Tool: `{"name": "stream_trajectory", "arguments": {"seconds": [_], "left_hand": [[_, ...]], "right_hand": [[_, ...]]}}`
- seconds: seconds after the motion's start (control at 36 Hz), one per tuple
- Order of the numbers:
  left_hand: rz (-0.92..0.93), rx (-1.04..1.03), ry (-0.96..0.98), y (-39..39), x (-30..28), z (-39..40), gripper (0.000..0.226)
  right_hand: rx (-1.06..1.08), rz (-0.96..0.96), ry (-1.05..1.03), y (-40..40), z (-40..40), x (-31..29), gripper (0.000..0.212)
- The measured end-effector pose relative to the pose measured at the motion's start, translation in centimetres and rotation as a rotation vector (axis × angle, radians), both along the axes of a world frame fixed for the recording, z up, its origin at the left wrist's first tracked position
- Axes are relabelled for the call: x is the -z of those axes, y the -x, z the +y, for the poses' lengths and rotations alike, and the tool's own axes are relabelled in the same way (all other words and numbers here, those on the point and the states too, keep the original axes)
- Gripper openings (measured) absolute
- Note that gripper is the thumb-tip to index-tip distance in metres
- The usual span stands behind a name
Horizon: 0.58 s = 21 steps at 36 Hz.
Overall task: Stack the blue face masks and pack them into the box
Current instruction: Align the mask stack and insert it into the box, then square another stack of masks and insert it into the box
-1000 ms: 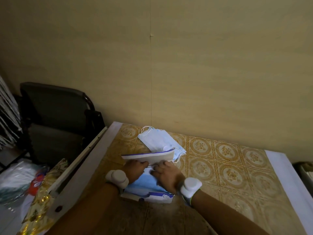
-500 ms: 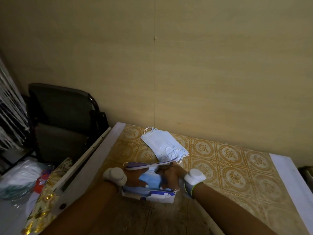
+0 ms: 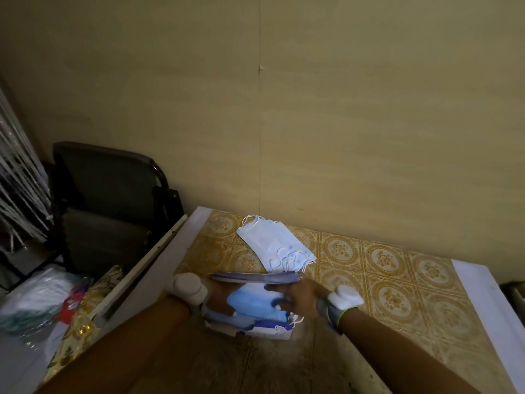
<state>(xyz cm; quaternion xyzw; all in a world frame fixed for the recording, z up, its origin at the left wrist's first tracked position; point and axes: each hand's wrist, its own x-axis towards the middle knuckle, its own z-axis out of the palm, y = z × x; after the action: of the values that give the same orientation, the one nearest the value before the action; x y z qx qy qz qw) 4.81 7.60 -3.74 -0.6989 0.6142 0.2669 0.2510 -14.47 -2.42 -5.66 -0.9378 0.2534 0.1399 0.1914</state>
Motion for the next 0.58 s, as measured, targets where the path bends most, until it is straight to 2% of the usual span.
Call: {"name": "stream_trajectory", "arguments": {"seconds": [0.06,0.14,0.22,0.31,0.36,0.42,0.58], "left_hand": [[0.016,0.043,-0.035,-0.1,-1.0,-0.2,0.084],[-0.012,0.051,-0.16,0.2,-2.3,-1.1,0.081],[0.086,0.036,-0.214,1.1,-5.2,-1.6,0.067],[0.296,-0.082,-0.235,1.3,-7.5,-2.5,0.053],[0.429,-0.158,-0.165,1.3,-9.0,-3.2,0.046],[0.485,-0.198,-0.06,1.3,-9.9,-4.3,0.04],[0.348,-0.13,0.266,1.1,-9.9,-7.1,0.04]], "right_hand": [[0.024,-0.037,-0.036,0.4,-0.4,-0.4,0.052],[0.045,-0.002,-0.085,0.7,-1.1,-1.3,0.042],[0.07,-0.036,-0.129,0.8,-2.4,-2.0,0.037],[0.086,-0.051,-0.082,1.3,-3.6,-2.7,0.039],[0.107,-0.049,-0.038,1.9,-4.5,-3.2,0.041],[0.119,-0.031,0.018,2.5,-5.3,-3.6,0.044],[0.2,-0.026,0.128,3.6,-6.5,-4.1,0.04]]}}
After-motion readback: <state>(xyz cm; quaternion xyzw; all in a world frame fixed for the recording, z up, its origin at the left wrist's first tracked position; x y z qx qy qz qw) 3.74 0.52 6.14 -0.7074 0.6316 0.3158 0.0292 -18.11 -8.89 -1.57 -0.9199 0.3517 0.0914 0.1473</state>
